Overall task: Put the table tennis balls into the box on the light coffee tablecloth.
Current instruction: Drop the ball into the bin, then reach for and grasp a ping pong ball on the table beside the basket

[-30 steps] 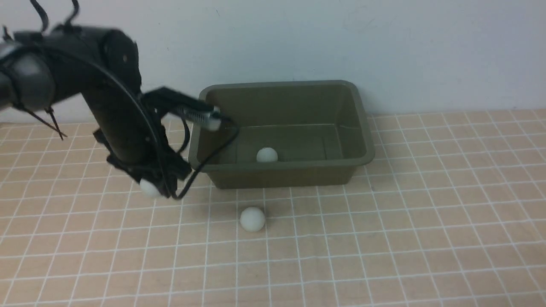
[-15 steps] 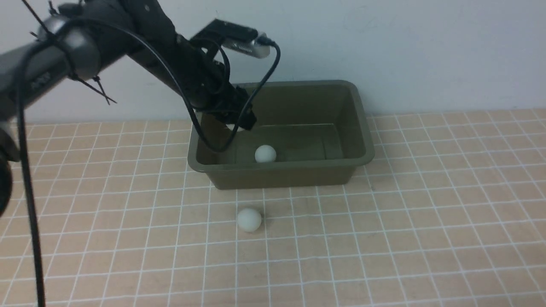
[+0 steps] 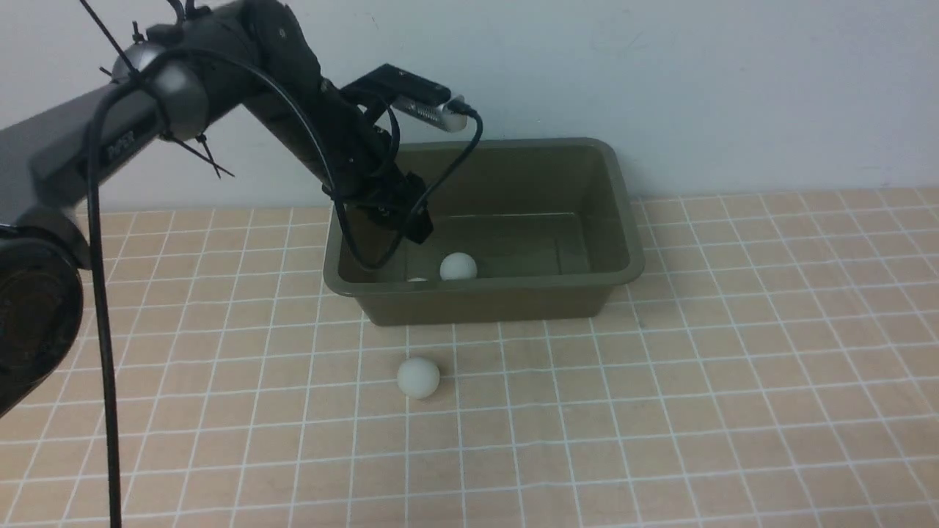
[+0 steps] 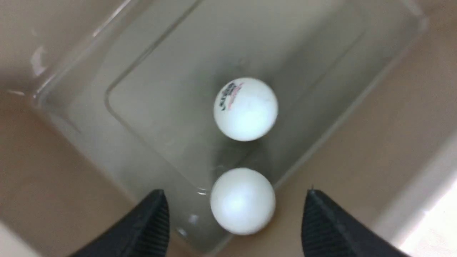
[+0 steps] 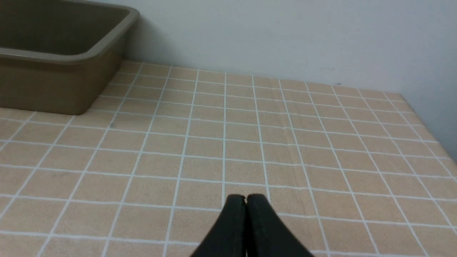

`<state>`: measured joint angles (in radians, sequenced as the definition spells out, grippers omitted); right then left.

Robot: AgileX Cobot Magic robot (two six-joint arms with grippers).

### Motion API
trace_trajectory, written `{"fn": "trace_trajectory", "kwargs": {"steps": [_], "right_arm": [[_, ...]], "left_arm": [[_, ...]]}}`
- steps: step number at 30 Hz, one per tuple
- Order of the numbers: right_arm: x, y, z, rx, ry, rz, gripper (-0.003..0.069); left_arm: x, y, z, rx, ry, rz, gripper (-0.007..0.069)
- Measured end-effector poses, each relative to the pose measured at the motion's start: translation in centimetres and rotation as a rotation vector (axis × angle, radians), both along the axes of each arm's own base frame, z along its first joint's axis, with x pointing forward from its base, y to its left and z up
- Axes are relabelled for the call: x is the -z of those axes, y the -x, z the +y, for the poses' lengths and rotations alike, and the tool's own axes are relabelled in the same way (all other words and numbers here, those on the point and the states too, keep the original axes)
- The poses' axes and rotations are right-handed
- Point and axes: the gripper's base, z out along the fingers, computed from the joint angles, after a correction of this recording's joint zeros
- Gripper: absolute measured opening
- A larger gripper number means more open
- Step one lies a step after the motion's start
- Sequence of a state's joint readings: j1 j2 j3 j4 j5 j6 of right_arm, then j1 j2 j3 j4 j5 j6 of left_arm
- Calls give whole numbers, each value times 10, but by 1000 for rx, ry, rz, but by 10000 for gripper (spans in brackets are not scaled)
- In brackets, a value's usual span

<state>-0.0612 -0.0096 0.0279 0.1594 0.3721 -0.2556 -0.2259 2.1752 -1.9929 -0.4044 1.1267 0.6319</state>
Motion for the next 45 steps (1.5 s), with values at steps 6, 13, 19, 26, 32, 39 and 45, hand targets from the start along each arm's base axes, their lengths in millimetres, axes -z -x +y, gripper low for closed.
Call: {"fn": "trace_trajectory", "kwargs": {"steps": [6,13,19,26,32,39,45], "right_arm": [[0,0,0,0,0,2,-18],[0,0,0,0,0,2,-18],[0,0,0,0,0,2,-18],[0,0,0,0,0,2,-18],[0,0,0,0,0,2,-18],[0,0,0,0,0,2,-18],[0,0,0,0,0,2,-18]], "left_arm": [[-58,15,4,-145,35,6,415],[-73,56,1,-259,-53,47,415],[-44,114,-6,-209,-163,189,413],[18,134,-9,-205,-225,254,382],[48,135,-18,-193,-207,190,382],[62,128,-32,-138,-194,115,382],[79,122,-34,-140,-199,112,382]]}}
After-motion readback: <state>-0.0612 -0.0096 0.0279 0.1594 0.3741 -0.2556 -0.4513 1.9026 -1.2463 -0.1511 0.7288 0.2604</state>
